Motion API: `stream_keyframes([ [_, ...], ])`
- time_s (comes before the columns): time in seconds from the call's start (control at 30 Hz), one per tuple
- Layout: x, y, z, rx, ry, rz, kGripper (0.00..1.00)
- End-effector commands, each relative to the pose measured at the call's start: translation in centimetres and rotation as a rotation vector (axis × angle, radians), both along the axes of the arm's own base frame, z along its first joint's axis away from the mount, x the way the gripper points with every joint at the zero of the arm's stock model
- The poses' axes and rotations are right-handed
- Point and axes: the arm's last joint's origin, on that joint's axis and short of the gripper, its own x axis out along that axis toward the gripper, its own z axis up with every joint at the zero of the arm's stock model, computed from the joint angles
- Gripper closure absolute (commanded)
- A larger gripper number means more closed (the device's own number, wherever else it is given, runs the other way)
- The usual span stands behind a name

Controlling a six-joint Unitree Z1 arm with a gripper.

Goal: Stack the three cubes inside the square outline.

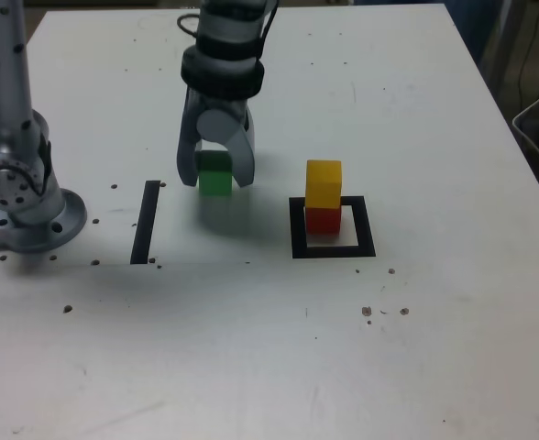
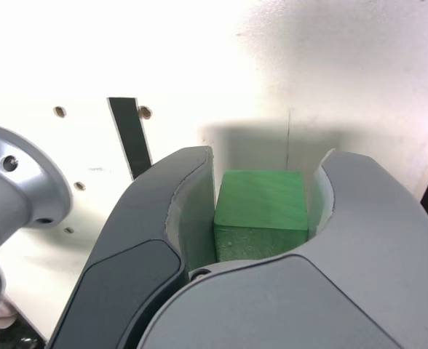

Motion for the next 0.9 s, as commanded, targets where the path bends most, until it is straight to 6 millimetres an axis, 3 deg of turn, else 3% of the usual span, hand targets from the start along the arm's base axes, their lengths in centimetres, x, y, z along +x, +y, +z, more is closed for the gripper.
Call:
stream_keyframes([
  [0.0,0.0,0.0,1.1,0.003,-0.023,-0.008,0.86],
  [0.3,0.7,0.1,8.4,0.015,-0.164,-0.031,0.88],
  [0.43,1.5,-0.1,10.7,0.025,-0.187,-0.039,0.88],
  [0.67,3.9,-1.1,12.1,0.029,-0.182,-0.046,0.88],
  [0.87,6.1,-2.1,11.7,0.035,-0.159,-0.034,0.87],
])
